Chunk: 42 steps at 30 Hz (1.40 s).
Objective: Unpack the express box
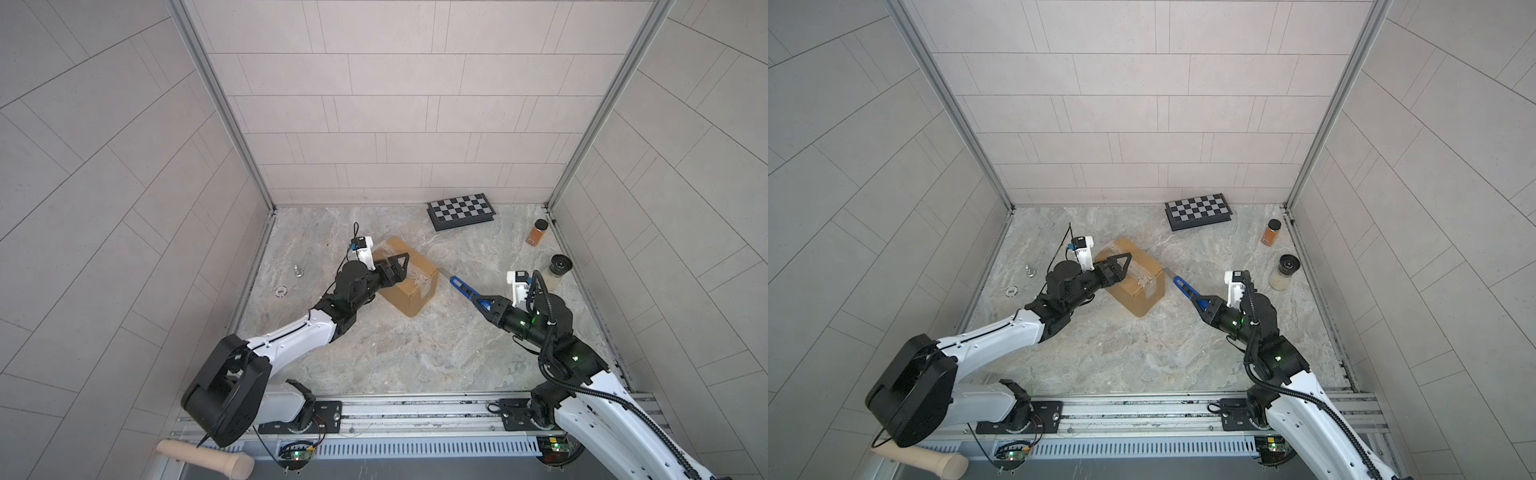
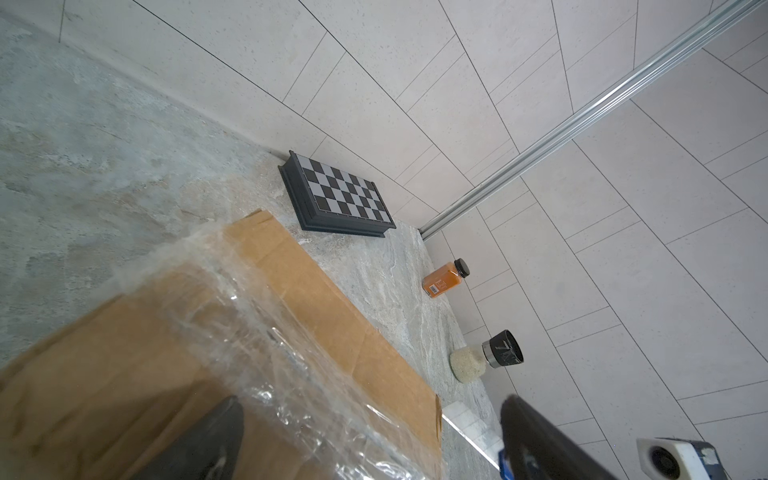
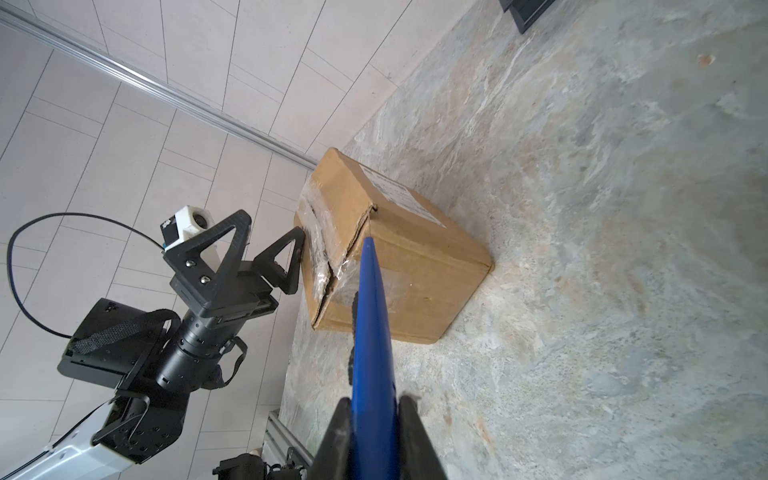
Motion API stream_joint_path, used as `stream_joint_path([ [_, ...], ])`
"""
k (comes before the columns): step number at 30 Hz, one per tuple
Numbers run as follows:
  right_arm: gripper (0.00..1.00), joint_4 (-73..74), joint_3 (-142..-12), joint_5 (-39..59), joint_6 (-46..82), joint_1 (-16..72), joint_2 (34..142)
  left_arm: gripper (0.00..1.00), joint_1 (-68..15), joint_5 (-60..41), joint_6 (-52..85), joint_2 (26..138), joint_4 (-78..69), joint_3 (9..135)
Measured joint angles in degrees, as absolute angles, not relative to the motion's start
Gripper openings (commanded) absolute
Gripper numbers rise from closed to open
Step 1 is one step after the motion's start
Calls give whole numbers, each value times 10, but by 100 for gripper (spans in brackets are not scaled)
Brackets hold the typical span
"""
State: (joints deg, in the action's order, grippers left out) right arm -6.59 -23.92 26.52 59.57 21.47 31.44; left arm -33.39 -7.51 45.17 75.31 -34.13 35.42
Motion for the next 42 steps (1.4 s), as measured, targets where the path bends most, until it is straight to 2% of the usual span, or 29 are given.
stream_joint_path([
  [10, 0, -75, -233, 290, 629, 215, 270, 100, -334, -76, 455, 759, -352, 354],
  [42, 0, -46, -200, 296, 661, 215, 274, 100, -332, -80, 467, 769, -379, 350],
])
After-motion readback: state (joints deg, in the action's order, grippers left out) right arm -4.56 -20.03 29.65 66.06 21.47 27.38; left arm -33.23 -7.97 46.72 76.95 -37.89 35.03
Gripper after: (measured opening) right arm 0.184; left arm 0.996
